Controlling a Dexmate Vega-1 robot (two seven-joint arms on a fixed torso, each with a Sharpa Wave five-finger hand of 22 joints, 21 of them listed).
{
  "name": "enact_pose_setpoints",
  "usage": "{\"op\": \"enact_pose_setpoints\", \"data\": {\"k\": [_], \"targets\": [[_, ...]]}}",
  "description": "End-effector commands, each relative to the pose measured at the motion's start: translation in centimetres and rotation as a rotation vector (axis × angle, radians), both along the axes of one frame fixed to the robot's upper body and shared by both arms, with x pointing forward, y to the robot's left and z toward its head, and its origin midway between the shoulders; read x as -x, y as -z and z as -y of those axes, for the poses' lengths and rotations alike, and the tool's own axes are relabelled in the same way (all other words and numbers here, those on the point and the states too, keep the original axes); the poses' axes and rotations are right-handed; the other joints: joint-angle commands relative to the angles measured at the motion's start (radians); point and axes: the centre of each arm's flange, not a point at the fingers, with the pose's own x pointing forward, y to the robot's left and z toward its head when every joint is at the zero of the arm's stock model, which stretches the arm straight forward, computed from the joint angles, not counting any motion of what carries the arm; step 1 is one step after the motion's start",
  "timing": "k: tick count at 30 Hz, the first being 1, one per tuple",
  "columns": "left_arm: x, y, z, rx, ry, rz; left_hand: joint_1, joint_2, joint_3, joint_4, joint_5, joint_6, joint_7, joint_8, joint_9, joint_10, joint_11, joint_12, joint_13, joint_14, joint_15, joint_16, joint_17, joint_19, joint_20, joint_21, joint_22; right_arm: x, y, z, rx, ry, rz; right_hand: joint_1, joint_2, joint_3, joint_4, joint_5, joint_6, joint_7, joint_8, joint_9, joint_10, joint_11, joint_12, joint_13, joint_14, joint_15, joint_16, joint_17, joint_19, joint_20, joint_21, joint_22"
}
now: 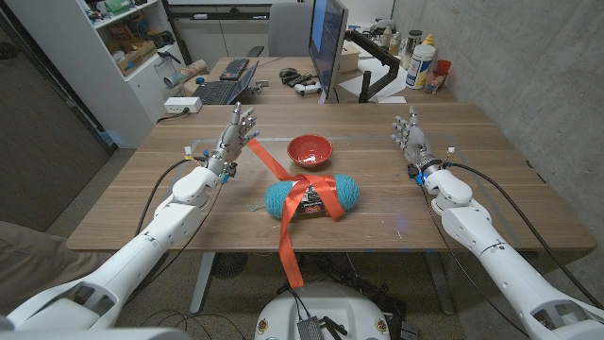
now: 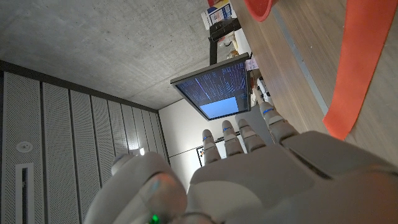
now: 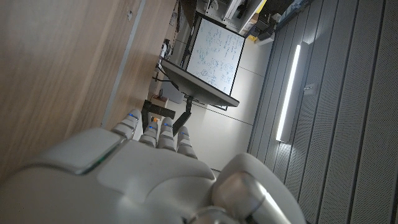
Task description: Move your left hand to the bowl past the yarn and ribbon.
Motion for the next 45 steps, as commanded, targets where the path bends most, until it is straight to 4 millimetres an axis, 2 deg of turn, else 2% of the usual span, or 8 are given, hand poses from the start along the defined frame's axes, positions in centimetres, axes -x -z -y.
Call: {"op": "enact_pose_setpoints", "data": {"k": [1,19,45], "targets": [[-0.1,-0.8,0.0,-0.107,-0.033,0.015,0.016,0.004,-0.003,-0.002,0.011,-0.018,-0.010,-0.003,0.004,0.002,0.000,0.003,0.003,-0.003,0.004,0.002,0.005,-0.005,0.010,0.005,0.003,-0.1,-0.3,-0.5,0.007,-0.004,0.023,0.018,0.000,0.003,-0.007,0.001,0.014,-0.002,0.012,0.005,0.003,0.002,0.002,0.003,-0.001,0.001,0.005,0.001,-0.009,0.003,0.003,0.004],[0.7,-2.5,0.2,-0.242,-0.082,0.093,0.019,0.004,-0.002,-0.002,0.013,-0.013,-0.005,0.001,0.004,0.002,0.004,0.003,0.003,-0.005,0.004,0.003,0.005,-0.005,0.007,0.005,0.003,0.1,-0.6,-0.6,0.011,0.001,0.030,0.040,0.003,0.013,-0.018,0.004,0.024,-0.007,0.016,0.005,0.014,-0.003,0.005,0.003,0.001,-0.003,0.006,0.001,-0.009,0.003,0.003,0.004],[2.2,-3.8,0.9,-0.460,-0.235,0.261,0.026,0.005,-0.002,-0.003,0.017,0.027,0.000,0.015,0.004,0.012,-0.003,0.007,0.004,-0.007,-0.001,0.004,0.005,-0.002,-0.001,0.007,0.003,0.1,-0.9,-1.6,0.027,0.001,0.033,0.047,0.003,0.016,-0.021,0.005,0.028,-0.009,0.014,0.006,0.016,-0.002,0.005,0.003,0.007,-0.003,0.008,0.001,-0.009,0.004,0.004,0.004]]}}
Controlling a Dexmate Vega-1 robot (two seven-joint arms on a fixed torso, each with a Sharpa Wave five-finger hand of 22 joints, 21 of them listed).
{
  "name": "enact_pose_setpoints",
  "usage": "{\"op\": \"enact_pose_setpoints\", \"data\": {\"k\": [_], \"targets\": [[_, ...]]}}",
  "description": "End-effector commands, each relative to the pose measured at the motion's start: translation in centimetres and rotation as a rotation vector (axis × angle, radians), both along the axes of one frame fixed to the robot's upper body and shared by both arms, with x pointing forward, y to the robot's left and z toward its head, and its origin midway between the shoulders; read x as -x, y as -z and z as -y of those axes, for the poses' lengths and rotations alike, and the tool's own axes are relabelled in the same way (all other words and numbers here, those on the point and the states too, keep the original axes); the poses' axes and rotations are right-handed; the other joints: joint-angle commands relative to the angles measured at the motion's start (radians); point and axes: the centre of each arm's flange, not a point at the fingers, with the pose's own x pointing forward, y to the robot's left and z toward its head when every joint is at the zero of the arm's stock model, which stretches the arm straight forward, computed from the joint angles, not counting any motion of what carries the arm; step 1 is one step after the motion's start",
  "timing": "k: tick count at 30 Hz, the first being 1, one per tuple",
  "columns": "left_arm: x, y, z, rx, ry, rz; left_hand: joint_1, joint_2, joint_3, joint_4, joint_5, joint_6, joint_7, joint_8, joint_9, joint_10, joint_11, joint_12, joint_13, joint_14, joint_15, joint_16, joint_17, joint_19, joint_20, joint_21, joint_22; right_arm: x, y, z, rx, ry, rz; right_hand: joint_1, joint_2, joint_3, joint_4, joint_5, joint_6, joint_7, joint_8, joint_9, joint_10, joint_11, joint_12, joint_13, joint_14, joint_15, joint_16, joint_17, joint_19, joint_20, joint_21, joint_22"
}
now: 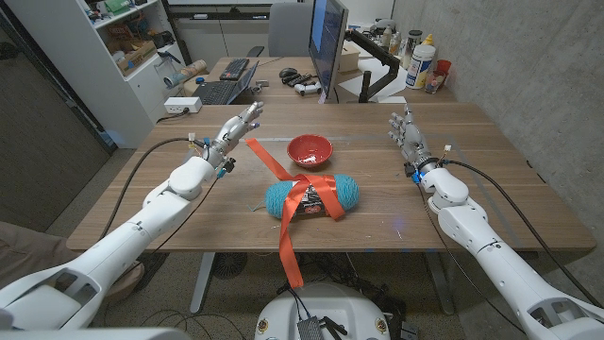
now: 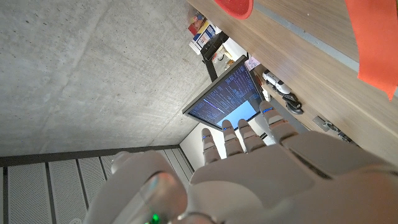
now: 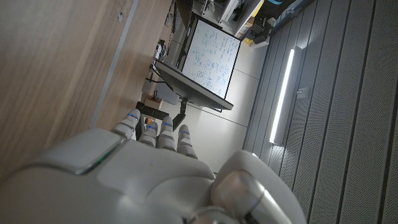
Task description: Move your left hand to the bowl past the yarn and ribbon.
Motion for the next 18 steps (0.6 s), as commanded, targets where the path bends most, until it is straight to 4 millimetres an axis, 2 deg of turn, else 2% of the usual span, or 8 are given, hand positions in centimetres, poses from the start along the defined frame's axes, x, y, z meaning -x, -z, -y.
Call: {"op": "enact_pose_setpoints", "data": {"k": [1,11,18], "targets": [[0.9,-0.8,0.4,-0.112,-0.079,0.103,0.013,0.000,-0.002,-0.003,0.010,0.010,-0.001,0.007,0.004,0.013,-0.003,0.007,0.004,-0.002,-0.006,0.004,0.005,-0.002,0.000,0.006,0.003,-0.1,-0.4,-0.6,0.010,-0.003,0.003,0.009,-0.003,0.000,-0.005,0.005,0.012,-0.001,0.006,0.006,0.005,-0.003,0.005,0.003,0.004,-0.002,0.007,0.003,-0.009,0.004,0.004,0.004],[1.2,-1.4,0.0,-0.175,-0.150,0.165,0.013,0.000,-0.002,-0.003,0.011,0.016,0.001,0.008,0.004,0.013,0.001,0.007,0.004,-0.005,-0.009,0.003,0.005,-0.002,-0.004,0.007,0.003,-0.1,-0.4,-0.7,0.017,-0.003,0.000,0.011,-0.005,0.001,-0.006,0.005,0.012,-0.003,0.005,0.006,0.003,-0.005,0.004,0.003,0.002,-0.003,0.006,0.003,-0.010,0.003,0.004,0.004],[1.7,-2.9,-0.5,-0.278,-0.231,0.250,0.011,-0.002,-0.004,-0.001,0.011,0.039,0.005,0.015,0.004,0.012,-0.004,0.006,0.004,-0.003,-0.010,0.005,0.005,-0.001,0.000,0.007,0.003,-0.2,-0.6,-0.8,0.023,-0.006,0.000,0.012,-0.007,0.000,-0.007,0.006,0.013,-0.005,0.005,0.006,0.005,-0.009,0.005,0.003,0.002,-0.003,0.006,0.003,-0.010,0.002,0.004,0.004]]}}
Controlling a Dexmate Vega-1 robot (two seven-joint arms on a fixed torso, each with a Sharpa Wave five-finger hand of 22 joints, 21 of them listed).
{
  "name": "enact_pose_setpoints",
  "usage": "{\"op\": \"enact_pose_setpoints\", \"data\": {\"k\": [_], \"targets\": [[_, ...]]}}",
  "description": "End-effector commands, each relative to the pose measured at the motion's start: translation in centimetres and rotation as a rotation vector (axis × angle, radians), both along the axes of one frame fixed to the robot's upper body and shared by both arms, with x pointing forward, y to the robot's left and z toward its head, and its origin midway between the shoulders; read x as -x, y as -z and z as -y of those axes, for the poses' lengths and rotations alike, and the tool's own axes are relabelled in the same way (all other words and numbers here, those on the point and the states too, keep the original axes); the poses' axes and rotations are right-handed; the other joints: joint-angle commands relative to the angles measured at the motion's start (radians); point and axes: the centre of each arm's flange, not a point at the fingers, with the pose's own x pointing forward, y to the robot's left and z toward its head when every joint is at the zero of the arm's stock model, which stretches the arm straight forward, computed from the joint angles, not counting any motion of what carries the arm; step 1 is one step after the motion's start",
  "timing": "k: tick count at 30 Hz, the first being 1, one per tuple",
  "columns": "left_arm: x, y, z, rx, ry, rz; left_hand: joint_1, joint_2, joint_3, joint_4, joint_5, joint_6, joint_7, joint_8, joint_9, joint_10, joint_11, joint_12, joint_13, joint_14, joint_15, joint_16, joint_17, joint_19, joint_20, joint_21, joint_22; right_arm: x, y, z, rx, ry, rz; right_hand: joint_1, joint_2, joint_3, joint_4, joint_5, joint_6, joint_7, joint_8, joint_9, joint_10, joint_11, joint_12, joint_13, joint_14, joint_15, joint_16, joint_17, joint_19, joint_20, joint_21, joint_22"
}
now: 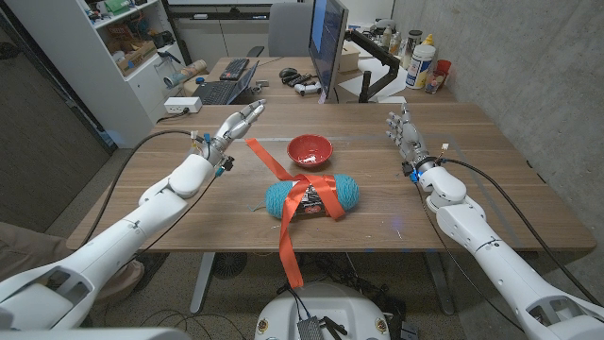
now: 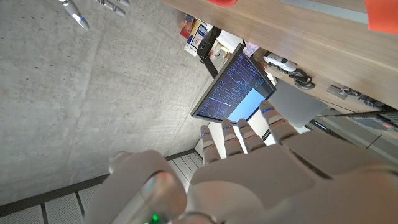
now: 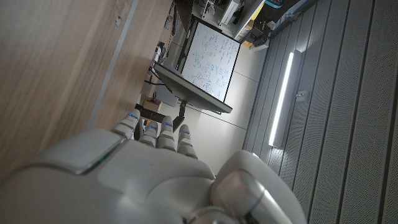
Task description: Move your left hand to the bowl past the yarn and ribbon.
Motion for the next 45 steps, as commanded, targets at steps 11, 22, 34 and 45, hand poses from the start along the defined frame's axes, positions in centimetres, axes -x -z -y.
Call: {"op": "enact_pose_setpoints", "data": {"k": [11,22,34,45], "targets": [[1.8,-4.2,0.5,-0.316,-0.194,0.245,0.009,-0.007,-0.008,-0.001,0.002,0.012,-0.002,0.005,0.004,0.009,-0.004,0.003,0.004,-0.003,-0.015,0.005,0.005,0.003,-0.004,0.008,0.003,-0.2,-0.2,0.1,0.004,-0.002,-0.003,0.011,-0.007,0.000,-0.008,0.006,0.010,-0.001,0.004,0.006,0.000,-0.001,0.005,0.004,0.001,-0.002,0.002,0.003,-0.007,0.006,0.004,0.004],[1.9,-4.6,1.3,-0.441,-0.233,0.298,0.008,-0.012,-0.010,0.000,0.001,0.013,-0.007,0.003,0.004,0.010,-0.011,0.003,0.004,-0.003,-0.025,0.005,0.005,0.008,-0.007,0.009,0.003,-0.2,0.3,0.9,-0.007,0.002,-0.011,0.010,-0.008,0.000,-0.008,0.007,0.010,-0.001,0.003,0.006,0.001,0.002,0.005,0.004,0.001,-0.002,0.002,0.003,-0.007,0.006,0.004,0.004],[1.9,-4.9,3.2,-0.579,-0.271,0.398,0.009,-0.032,-0.016,-0.002,-0.002,0.043,-0.012,0.006,0.004,0.038,-0.024,0.010,0.004,0.015,-0.045,0.011,0.004,0.035,0.065,0.012,0.000,-0.4,-0.3,1.0,0.006,-0.007,-0.001,0.009,-0.011,-0.002,-0.008,0.008,0.011,-0.001,0.002,0.006,0.001,0.001,0.004,0.004,0.000,-0.002,0.002,0.003,-0.008,0.005,0.004,0.004],[1.6,-4.9,4.1,-0.628,-0.269,0.418,0.008,-0.038,-0.017,-0.002,-0.003,0.049,-0.007,0.004,0.004,0.038,-0.019,0.009,0.004,0.013,-0.050,0.008,0.004,0.028,0.039,0.007,0.000,-0.3,-0.5,1.4,0.023,0.007,-0.001,0.008,-0.013,-0.003,-0.008,0.008,0.009,-0.001,0.001,0.006,-0.003,-0.001,0.003,0.004,-0.005,-0.007,0.000,0.003,-0.009,0.004,0.003,0.004]]}}
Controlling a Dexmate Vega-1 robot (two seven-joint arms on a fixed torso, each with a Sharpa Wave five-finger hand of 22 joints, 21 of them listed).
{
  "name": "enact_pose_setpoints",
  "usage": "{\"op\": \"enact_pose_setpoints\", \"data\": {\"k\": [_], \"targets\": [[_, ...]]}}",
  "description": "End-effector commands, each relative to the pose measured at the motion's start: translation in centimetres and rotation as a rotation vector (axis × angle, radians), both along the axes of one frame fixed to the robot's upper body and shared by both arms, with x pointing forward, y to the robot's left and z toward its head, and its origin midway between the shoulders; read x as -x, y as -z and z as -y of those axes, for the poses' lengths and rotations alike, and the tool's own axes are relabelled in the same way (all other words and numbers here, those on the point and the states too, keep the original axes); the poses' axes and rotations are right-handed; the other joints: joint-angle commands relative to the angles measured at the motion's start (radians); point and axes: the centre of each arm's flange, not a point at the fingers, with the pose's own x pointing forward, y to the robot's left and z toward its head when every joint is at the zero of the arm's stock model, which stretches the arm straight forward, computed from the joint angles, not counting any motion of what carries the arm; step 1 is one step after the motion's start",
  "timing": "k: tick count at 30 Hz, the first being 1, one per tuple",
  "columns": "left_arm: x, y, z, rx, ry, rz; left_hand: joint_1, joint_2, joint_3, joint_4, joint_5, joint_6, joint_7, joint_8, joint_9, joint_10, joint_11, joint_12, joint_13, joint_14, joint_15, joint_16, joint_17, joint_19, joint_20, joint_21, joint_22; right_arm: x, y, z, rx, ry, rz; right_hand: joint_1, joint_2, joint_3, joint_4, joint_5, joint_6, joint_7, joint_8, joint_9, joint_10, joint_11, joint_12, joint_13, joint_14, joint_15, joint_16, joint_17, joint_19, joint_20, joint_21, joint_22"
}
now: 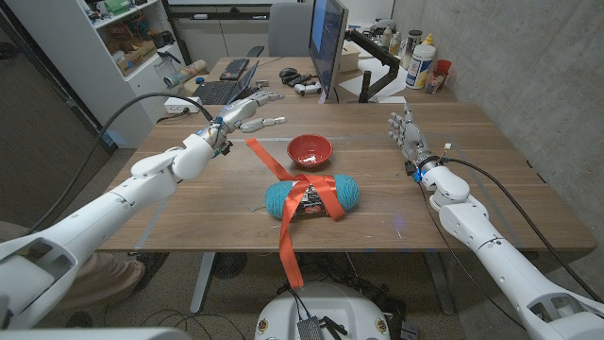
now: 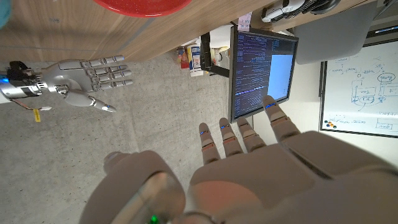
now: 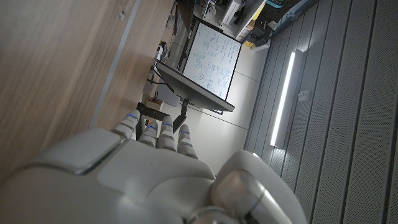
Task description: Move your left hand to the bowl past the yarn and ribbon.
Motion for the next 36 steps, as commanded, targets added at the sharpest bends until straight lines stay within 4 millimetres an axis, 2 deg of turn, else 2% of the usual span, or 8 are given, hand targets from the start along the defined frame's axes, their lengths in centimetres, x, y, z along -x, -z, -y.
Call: {"op": "enact_pose_setpoints", "data": {"k": [1,3,8,12,26,36], "targets": [[-0.3,-0.1,1.2,-0.083,-0.010,0.033,0.002,-0.010,-0.009,-0.002,-0.003,0.001,-0.001,0.003,0.004,0.003,0.007,0.008,0.004,0.004,-0.020,0.001,0.004,0.004,-0.005,0.000,0.002,0.1,-0.3,0.4,0.017,0.011,0.007,0.004,-0.010,-0.006,-0.005,0.008,0.009,-0.001,0.001,0.001,-0.003,0.000,0.003,0.004,-0.005,-0.007,0.000,0.003,-0.009,0.004,0.003,0.004],[-0.3,-0.1,1.3,-0.080,-0.002,0.030,0.002,-0.012,-0.009,-0.002,-0.003,-0.001,-0.001,0.002,0.004,0.003,0.007,0.008,0.004,0.003,-0.021,0.001,0.004,0.004,-0.004,0.000,0.002,0.2,-0.4,0.5,0.017,0.011,0.009,0.004,-0.010,-0.006,-0.005,0.008,0.009,-0.001,0.001,0.001,-0.002,0.001,0.003,0.004,-0.005,-0.007,0.001,0.003,-0.009,0.004,0.003,0.004],[-0.4,0.0,1.4,-0.116,-0.017,0.050,0.004,-0.017,-0.009,-0.004,-0.004,-0.018,-0.002,-0.007,0.004,0.000,0.005,0.006,0.004,-0.001,-0.021,-0.001,0.004,-0.003,-0.041,-0.003,0.003,0.2,-0.4,0.7,0.016,0.012,0.007,0.003,-0.011,-0.006,-0.005,0.009,0.008,-0.002,0.000,0.001,-0.003,0.001,0.002,0.004,-0.005,-0.007,0.001,0.003,-0.010,0.004,0.003,0.004],[-0.4,0.3,1.8,-0.130,-0.023,0.064,0.005,-0.018,-0.009,-0.004,-0.004,-0.021,-0.002,-0.008,0.004,0.000,0.006,0.006,0.004,-0.003,-0.023,-0.002,0.004,-0.003,-0.049,-0.003,0.003,0.1,-0.3,0.8,0.019,0.011,0.004,0.003,-0.011,-0.006,-0.005,0.009,0.009,-0.001,0.001,0.001,-0.003,0.002,0.003,0.004,-0.006,-0.007,0.001,0.003,-0.010,0.004,0.003,0.004],[-1.2,1.7,2.4,-0.140,-0.004,-0.003,0.009,-0.021,-0.007,-0.006,-0.004,-0.017,0.000,-0.007,0.005,0.002,0.005,0.005,0.004,-0.003,-0.025,-0.002,0.003,-0.002,-0.060,-0.003,0.003,0.0,-0.4,0.7,0.029,0.008,0.001,0.002,-0.011,-0.007,-0.005,0.009,0.007,-0.001,-0.001,0.001,-0.007,0.000,0.001,0.004,-0.008,-0.005,0.000,0.003,-0.011,0.004,0.003,0.004],[-1.4,2.5,2.9,-0.160,-0.003,-0.029,0.011,-0.022,-0.007,-0.006,-0.003,-0.014,-0.001,-0.006,0.005,0.003,0.005,0.005,0.004,-0.002,-0.025,-0.002,0.003,-0.002,-0.058,-0.003,0.004,-0.1,-0.1,0.8,0.023,0.010,-0.006,0.000,-0.012,-0.007,-0.004,0.010,0.007,-0.002,-0.001,0.001,-0.007,-0.001,0.001,0.004,-0.008,-0.006,0.001,0.003,-0.011,0.004,0.003,0.004]]}}
